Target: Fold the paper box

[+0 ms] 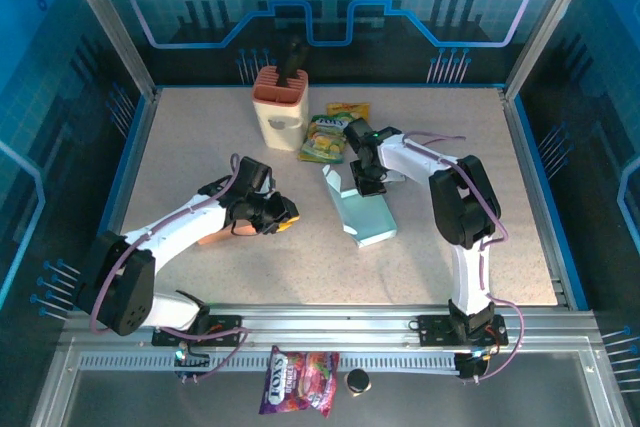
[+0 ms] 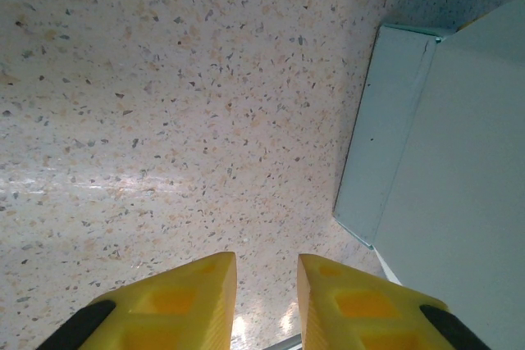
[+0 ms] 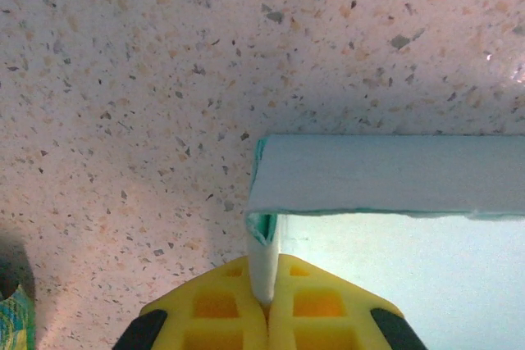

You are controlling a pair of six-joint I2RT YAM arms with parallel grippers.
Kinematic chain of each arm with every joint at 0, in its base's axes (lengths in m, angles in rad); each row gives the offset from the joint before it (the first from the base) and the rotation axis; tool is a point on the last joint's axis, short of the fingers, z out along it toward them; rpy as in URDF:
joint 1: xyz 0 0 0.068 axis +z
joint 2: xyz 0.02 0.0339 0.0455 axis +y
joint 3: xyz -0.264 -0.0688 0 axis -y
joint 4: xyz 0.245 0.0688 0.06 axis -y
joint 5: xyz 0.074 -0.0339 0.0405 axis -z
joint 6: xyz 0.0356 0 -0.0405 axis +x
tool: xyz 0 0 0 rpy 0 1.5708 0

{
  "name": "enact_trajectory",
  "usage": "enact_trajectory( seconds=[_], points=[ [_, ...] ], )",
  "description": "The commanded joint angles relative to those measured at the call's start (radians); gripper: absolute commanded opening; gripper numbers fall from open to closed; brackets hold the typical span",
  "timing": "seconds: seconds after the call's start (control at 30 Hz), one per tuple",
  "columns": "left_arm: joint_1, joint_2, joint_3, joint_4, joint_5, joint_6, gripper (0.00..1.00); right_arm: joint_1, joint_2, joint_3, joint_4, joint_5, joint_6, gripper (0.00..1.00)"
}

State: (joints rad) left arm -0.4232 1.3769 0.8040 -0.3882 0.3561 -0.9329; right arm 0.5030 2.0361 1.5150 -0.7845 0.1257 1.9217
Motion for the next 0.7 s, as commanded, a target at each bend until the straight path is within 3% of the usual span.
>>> enact_trajectory(
  seconds=[0.0, 0.13, 0.33, 0.67],
  points=[
    [0.005, -0.025, 0.012, -0.017, 0.001, 0.016, 0.26, -0.009, -0.016, -0.031, -0.004, 0.028, 0.023, 0.12],
    [0.005, -0.021, 0.014, -0.016, 0.001, 0.017, 0.26, -0.014, -0.008, -0.029, 0.000, 0.028, 0.000, 0.20],
    [0.004, -0.014, 0.020, -0.015, 0.004, 0.018, 0.26, -0.022, 0.010, -0.022, 0.007, 0.023, -0.030, 0.20],
    [0.005, -0.009, 0.026, -0.017, 0.005, 0.022, 0.26, -0.035, 0.025, -0.031, 0.032, 0.011, -0.061, 0.29]
  ],
)
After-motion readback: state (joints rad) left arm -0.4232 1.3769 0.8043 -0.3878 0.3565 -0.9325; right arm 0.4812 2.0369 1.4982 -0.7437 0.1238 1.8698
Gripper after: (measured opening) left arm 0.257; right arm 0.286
